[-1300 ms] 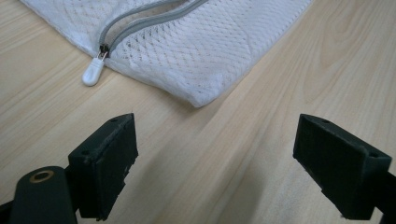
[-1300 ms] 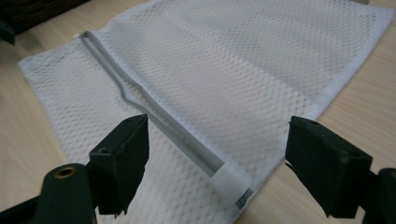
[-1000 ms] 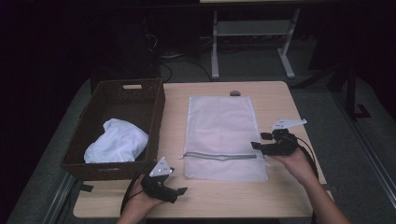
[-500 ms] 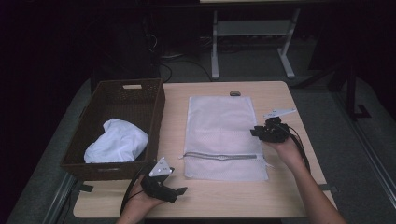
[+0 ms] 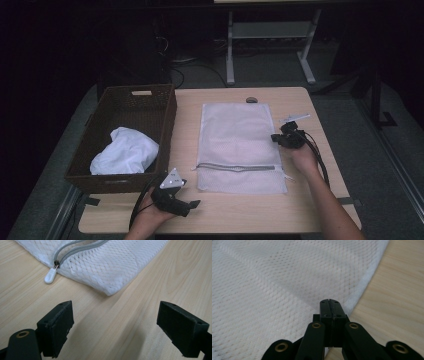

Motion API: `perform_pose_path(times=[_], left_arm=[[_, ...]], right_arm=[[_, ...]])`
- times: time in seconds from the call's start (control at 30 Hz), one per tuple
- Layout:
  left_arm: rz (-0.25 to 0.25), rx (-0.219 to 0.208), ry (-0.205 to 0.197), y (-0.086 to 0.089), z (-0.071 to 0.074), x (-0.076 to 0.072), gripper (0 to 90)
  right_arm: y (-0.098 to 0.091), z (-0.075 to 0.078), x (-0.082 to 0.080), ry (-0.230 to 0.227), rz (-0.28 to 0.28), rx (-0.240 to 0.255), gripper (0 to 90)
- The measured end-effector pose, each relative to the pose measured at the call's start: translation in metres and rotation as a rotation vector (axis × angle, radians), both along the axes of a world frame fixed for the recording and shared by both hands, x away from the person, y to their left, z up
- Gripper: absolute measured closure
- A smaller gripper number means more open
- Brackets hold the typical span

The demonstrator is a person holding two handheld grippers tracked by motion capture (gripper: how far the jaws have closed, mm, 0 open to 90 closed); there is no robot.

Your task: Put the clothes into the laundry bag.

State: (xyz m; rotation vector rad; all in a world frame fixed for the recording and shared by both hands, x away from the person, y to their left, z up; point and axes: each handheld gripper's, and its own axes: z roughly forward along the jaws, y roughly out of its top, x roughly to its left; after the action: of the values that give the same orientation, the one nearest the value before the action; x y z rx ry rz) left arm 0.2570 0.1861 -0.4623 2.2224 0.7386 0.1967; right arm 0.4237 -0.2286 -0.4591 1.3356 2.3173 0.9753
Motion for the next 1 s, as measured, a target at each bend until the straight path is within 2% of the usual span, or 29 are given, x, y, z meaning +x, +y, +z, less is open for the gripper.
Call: perform_pose_path(times=[0.13, 0.3, 0.53, 1.0], left_arm=[[-0.003, 0.0, 0.001, 0.0, 0.0, 0.0, 13.6], [0.0, 0.001, 0.0, 0.0, 0.0, 0.0, 13.6], [-0.006, 0.0, -0.003, 0.001, 0.001, -0.001, 13.5], [0.002, -0.014, -0.02, 0.0, 0.003, -0.002, 13.3]], right_arm=[[0.0, -0.004, 0.001, 0.018, 0.0, -0.026, 89.9], [-0.001, -0.007, 0.002, 0.035, -0.004, -0.036, 89.9], [-0.002, -0.007, 0.001, 0.031, -0.006, -0.065, 90.0], [-0.02, -0.005, 0.001, 0.041, -0.036, -0.09, 90.0]])
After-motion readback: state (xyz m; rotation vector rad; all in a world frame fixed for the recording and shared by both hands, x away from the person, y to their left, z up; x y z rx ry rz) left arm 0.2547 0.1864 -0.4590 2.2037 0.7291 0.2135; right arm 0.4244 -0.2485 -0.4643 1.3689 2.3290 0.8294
